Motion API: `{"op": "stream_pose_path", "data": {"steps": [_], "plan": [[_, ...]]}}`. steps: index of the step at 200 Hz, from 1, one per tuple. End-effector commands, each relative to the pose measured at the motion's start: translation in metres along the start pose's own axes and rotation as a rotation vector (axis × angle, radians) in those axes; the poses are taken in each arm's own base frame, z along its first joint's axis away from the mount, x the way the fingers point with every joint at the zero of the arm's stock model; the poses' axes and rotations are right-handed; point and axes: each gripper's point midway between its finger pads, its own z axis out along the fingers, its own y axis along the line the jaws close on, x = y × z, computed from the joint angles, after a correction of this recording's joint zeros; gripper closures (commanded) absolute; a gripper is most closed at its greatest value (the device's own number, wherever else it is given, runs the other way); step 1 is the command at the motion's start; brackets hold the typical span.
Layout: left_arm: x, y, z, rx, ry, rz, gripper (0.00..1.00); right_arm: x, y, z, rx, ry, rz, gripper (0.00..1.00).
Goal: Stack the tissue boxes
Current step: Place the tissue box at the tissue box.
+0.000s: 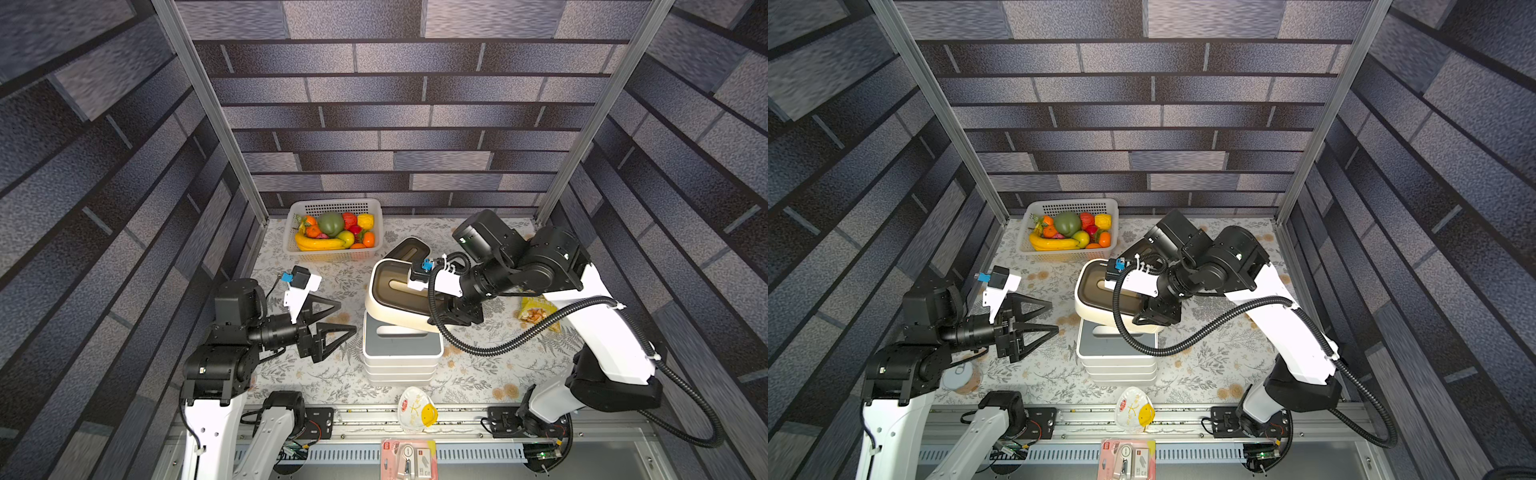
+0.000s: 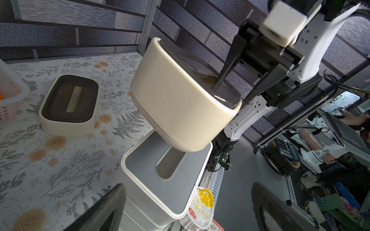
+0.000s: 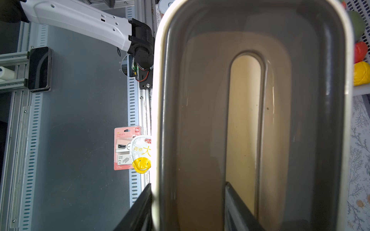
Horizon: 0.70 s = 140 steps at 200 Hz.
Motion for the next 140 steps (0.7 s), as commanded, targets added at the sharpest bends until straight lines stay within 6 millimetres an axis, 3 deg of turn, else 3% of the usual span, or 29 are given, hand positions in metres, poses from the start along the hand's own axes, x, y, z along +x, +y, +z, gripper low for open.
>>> {"op": "stream_pose_path", "data": {"steps": [1,59,140], "plan": [[0.001,-0.018,-0.006,0.027,-0.006,0.036,0.00,-0.006,0.007,-0.006,-0.002,-0.020,-0.022,0.56],[0.008,-0.027,-0.008,0.048,-0.019,0.020,0.00,-0.006,0.013,0.001,-0.010,0.016,-0.051,0.56],[0.013,-0.025,-0.007,0.045,-0.013,0.001,0.00,0.002,0.017,0.012,0.002,0.083,-0.071,0.56]]}}
